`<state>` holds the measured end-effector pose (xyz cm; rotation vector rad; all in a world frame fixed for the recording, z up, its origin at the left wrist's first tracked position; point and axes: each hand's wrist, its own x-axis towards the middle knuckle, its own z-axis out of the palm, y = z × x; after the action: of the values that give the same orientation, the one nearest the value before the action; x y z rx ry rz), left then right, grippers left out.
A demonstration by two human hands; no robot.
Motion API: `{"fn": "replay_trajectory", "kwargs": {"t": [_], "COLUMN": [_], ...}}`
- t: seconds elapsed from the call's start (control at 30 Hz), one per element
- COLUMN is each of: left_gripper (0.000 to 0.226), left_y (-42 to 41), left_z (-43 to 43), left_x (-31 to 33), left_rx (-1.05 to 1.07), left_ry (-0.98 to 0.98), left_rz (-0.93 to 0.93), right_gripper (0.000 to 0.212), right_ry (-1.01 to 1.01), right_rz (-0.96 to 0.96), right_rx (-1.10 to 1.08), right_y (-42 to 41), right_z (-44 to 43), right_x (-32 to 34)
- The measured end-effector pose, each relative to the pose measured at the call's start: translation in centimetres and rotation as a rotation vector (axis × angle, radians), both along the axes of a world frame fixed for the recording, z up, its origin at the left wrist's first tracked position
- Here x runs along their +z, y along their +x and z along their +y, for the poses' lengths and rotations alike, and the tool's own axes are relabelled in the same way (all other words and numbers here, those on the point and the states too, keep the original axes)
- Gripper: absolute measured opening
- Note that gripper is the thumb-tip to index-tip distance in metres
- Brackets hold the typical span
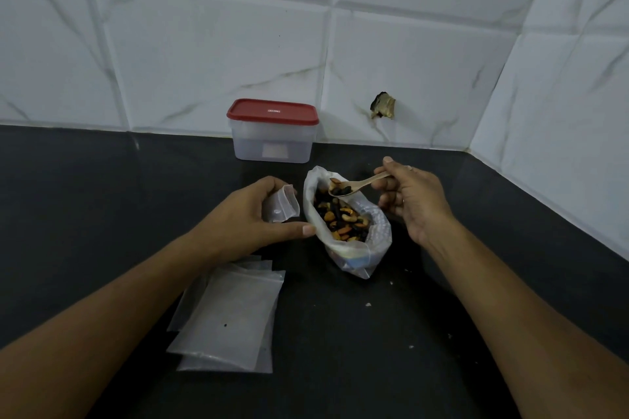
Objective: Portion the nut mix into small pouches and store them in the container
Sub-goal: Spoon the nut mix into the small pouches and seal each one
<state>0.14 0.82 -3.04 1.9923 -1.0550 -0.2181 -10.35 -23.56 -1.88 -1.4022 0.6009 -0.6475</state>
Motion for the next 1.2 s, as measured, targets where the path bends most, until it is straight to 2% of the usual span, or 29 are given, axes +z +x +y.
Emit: {"fn": "replay_trajectory", "kwargs": {"t": [0.27, 0.6, 0.73, 0.93, 1.07, 1.2], "left_gripper": [0.063, 0.062, 0.063, 0.063, 0.057, 0.057], "left_y": [0.1, 0.0, -0.3, -0.3, -0.3, -0.2], "left_z": [-0.4, -1.0, -1.3, -1.5, -1.5, -1.4], "left_x": [-0.6, -0.6, -0.5, -1.0, -1.4, -1.5], "left_rx": [0.041, 0.075, 0.057, 0.048, 0.040, 0.023], "left_ry": [-0.074, -0.064, -0.073, -0.125, -0.148, -0.168], "left_rz": [-0.046, -0.092, -0.087, -0.052, -0.034, 0.014], "right_gripper": [0.022, 0.024, 0.025, 0.020, 0.012, 0.013], "right_ry": [0.008, -0.005, -0.076, -0.295, -0.366, -0.395], "right_rz": [-0.065, -0.101, -0.076, -0.056, -0.057, -0.049], "right_rx": [0.041, 0.174, 0.230, 0.370, 0.514, 0.547], "right_y": [-0.2, -0.2, -0.2, -0.3, -0.3, -0.5], "right_z": [0.8, 3.1, 4.1, 5.4, 5.9, 5.8], "right_x": [1.3, 2.1, 1.8, 1.3, 1.3, 1.5]}}
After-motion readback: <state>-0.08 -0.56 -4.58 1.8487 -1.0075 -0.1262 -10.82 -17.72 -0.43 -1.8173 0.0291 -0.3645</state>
